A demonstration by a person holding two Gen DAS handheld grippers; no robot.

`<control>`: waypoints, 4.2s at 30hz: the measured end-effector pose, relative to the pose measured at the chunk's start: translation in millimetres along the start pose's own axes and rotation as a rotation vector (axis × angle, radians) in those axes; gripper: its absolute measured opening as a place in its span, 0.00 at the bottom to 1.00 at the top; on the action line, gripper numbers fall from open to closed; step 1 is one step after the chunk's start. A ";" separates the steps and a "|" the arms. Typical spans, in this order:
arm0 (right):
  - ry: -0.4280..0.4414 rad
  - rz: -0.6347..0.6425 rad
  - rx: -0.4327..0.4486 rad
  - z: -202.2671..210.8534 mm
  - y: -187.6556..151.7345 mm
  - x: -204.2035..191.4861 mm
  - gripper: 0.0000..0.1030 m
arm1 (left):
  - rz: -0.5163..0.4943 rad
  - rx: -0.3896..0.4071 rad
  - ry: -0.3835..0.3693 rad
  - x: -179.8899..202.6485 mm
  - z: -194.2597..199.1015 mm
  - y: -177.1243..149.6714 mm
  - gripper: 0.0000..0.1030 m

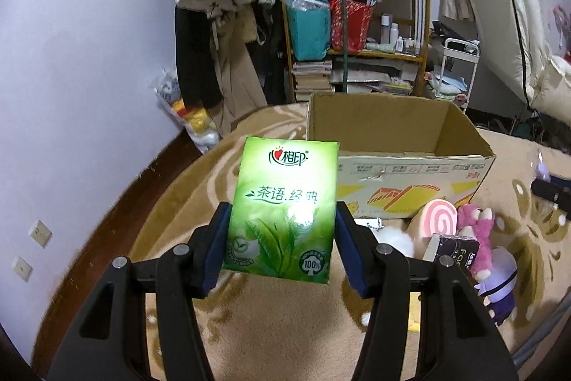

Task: Organize soft objects
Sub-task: 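Close left tool on green tissue pack while right tool grips clear tray, lift both, then drop green tissue pack into box from left tool while right tool drops tray, then move both open tools back toward the remaining plush toys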

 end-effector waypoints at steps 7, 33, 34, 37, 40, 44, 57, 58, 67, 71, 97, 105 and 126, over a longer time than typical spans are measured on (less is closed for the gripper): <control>0.033 0.004 0.066 17.0 21.2 -15.5 0.54 | -0.007 0.083 -0.038 6.2 18.2 21.3 0.53; 0.069 0.102 0.140 -25.4 113.0 -52.3 0.54 | 0.001 0.161 -0.115 32.0 -7.5 123.0 0.54; 0.070 0.105 0.139 -28.5 114.1 -53.4 0.54 | 0.000 0.163 -0.111 33.2 -11.1 123.3 0.54; 0.074 0.111 0.138 -37.1 115.0 -54.1 0.54 | -0.004 0.152 -0.106 35.6 -24.1 120.2 0.54; 0.090 0.103 0.121 -49.2 112.8 -52.8 0.54 | -0.020 0.120 -0.101 38.7 -40.0 112.5 0.54; 0.094 0.111 0.095 -66.3 107.3 -51.5 0.54 | -0.028 0.096 -0.103 45.3 -55.8 104.9 0.54; 0.122 0.077 0.016 -101.8 85.5 -39.2 0.55 | -0.039 0.003 -0.157 64.9 -94.6 81.2 0.54; 0.120 0.080 0.013 -102.6 84.0 -39.2 0.55 | -0.030 -0.007 -0.161 64.6 -97.3 79.5 0.54; 0.125 0.076 0.009 -103.8 80.8 -41.9 0.59 | -0.043 0.011 -0.145 62.5 -94.0 75.9 0.73; 0.117 0.075 0.017 -98.5 81.3 -44.0 0.69 | -0.071 0.008 -0.126 61.5 -89.7 72.9 0.80; 0.067 0.065 0.069 -9.1 55.1 -54.4 1.00 | -0.042 -0.044 -0.099 31.4 -5.3 47.8 0.94; 0.047 0.031 0.061 13.3 38.4 -46.9 1.00 | -0.084 -0.040 -0.111 37.9 28.1 31.4 0.94; -0.010 -0.015 0.028 44.1 1.6 -32.8 1.00 | -0.059 -0.031 -0.152 46.3 59.5 12.8 0.94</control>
Point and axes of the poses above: each gripper's, at about its wrist camera, not at the fingertips, and z roughly against the way its jaws point, x to its right, y to its top, the point moved 8 cm from there along -z, roughly the way its jaws point, and after that the axes turned 4 degrees about y, right-handed, at the moved point
